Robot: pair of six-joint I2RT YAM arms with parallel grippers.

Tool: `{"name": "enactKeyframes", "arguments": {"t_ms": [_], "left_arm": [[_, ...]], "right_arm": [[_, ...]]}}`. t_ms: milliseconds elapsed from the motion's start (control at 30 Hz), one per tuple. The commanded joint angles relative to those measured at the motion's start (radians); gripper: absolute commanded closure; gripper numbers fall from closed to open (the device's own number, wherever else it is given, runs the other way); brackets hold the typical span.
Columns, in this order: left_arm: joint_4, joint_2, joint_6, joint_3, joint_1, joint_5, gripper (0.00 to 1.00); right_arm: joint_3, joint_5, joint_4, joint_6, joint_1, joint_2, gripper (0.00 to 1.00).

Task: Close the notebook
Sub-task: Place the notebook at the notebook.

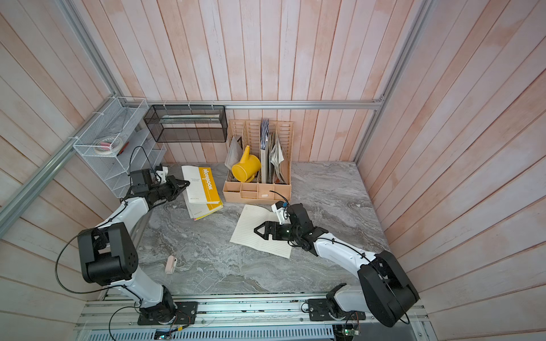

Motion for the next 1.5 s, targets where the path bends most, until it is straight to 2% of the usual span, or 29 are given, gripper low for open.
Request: {"name": "enactKeyframes", "arguments": {"t_ms": [0, 900, 1467], "left_arm": [[0.033, 0.037, -0.008, 0.034, 0.007, -0.015, 1.0], [0.135, 0.23, -0.025, 0.026, 0.017, -0.045, 1.0], [0.04, 0.273, 0.052, 0.022, 0.019, -0.128, 1.0]], "right_arm": [[-0.014, -0.005, -0.026, -0.018, -0.007, -0.015, 0.02], [-0.035, -0.024, -0.055, -0.035, -0.038, -0.016, 0.02], [-0.046, -0.023, -0.057, -0.03, -0.038, -0.03, 0.02]]}}
